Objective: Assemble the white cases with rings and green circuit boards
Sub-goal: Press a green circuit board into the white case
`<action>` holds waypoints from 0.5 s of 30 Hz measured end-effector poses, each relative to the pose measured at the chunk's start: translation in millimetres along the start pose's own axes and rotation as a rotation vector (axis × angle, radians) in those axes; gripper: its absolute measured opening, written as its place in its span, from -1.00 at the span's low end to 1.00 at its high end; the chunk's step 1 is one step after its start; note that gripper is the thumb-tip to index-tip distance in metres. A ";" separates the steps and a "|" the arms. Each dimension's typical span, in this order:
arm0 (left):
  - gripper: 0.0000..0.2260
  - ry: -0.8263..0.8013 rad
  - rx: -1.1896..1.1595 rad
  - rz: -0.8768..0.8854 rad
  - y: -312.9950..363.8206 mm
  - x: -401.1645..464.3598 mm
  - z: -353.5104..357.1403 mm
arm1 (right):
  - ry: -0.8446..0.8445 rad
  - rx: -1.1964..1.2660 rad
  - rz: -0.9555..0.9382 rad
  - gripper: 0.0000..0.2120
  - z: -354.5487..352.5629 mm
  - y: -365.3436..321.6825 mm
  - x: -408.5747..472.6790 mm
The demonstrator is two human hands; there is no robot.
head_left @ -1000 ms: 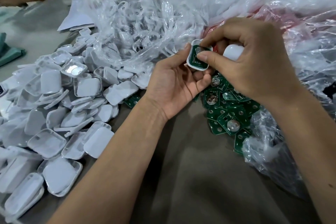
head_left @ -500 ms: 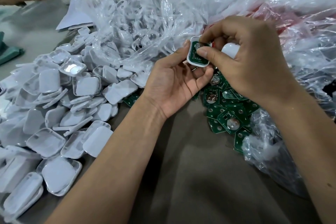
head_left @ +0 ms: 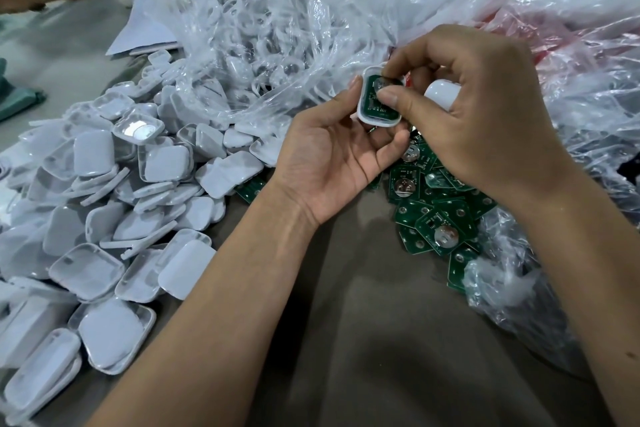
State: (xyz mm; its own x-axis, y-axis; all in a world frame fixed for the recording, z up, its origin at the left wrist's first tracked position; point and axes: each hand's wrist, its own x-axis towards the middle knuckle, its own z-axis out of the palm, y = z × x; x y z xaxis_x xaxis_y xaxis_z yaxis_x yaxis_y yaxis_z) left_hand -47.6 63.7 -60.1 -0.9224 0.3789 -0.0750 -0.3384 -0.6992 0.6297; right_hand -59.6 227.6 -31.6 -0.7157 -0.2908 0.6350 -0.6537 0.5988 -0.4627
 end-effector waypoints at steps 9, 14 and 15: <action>-0.83 -0.005 -0.030 0.011 -0.9 -0.1 -2.3 | 0.006 0.017 0.009 -0.83 -2.1 0.2 -0.4; -0.87 0.003 -0.051 0.012 -1.7 0.0 -2.5 | -0.001 0.046 0.018 -0.82 -3.2 -1.5 -1.2; -0.87 -0.004 -0.059 0.013 -1.4 0.0 -2.7 | 0.003 0.049 0.020 -0.82 -3.3 -1.8 -1.1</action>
State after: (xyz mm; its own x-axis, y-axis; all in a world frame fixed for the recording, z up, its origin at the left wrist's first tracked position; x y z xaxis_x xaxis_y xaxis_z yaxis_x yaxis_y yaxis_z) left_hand -47.6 63.1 -63.0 -0.9261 0.3719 -0.0633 -0.3366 -0.7390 0.5836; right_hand -56.8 229.3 -29.4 -0.7281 -0.2765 0.6272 -0.6505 0.5671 -0.5052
